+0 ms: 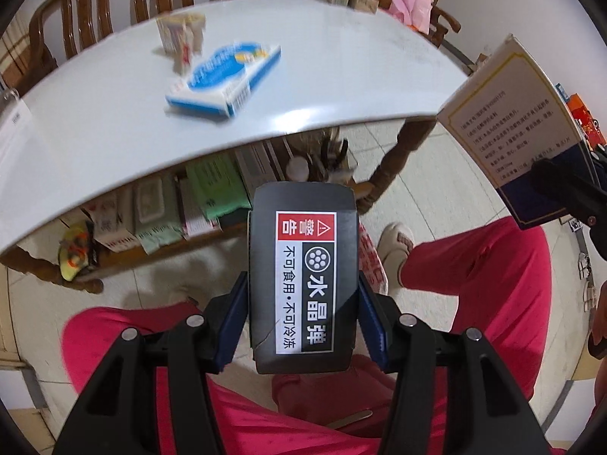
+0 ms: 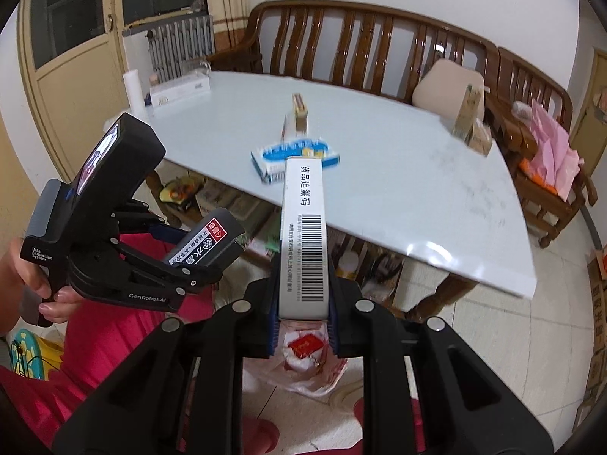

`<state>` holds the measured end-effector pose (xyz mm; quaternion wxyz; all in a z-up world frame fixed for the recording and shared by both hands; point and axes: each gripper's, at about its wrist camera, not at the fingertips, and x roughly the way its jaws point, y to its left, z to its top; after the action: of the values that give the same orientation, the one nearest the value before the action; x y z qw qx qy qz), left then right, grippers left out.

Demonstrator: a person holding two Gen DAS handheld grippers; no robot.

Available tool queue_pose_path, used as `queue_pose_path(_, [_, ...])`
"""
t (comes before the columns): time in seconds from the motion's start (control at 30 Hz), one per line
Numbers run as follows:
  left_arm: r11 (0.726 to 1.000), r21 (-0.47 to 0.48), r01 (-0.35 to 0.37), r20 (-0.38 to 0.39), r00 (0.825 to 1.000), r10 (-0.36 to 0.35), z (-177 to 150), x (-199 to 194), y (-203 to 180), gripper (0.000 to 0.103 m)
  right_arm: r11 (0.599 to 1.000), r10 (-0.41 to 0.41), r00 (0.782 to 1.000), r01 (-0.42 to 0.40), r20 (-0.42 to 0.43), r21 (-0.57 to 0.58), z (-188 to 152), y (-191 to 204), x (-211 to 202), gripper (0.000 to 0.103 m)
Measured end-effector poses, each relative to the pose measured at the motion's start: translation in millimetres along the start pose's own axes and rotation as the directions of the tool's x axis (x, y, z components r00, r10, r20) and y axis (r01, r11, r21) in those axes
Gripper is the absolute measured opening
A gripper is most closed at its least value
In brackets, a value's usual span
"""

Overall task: Collect trash
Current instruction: 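Carry the black box and white box in both tools down to the bag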

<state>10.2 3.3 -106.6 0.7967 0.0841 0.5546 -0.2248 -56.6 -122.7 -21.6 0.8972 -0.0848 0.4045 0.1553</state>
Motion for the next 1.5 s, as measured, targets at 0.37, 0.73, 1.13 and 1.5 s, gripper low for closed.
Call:
queue_pose_path(0.37, [1.0, -0.02, 0.016, -0.119, 0.993, -0.018, -11.2, 65.3, -5.1, 0.053, 0.996, 0.001, 0.995, 0.007, -0.098, 0.084, -43.3, -7.8, 49.7, 0.019])
queue_pose_path(0.73, [0.997, -0.056, 0.052, -0.229, 0.971, -0.064, -7.5, 129.3, 0.9, 0.053, 0.988, 0.018, 0.978, 0.015, -0.21, 0.156, -73.7, -26.9, 108.3, 0.019])
queue_pose_path(1.13, [0.981, -0.178, 0.08, -0.348, 0.927, -0.139, 5.7, 203.9, 15.4, 0.053, 0.965, 0.037, 0.936, 0.058, -0.35, 0.257, -114.7, -48.0, 180.3, 0.02])
queue_pose_path(1.5, [0.969, -0.242, 0.053, -0.428, 0.89, -0.156, 6.4, 256.7, 27.6, 0.053, 0.952, 0.086, 0.885, 0.062, -0.457, 0.3, -142.7, -47.3, 231.2, 0.02])
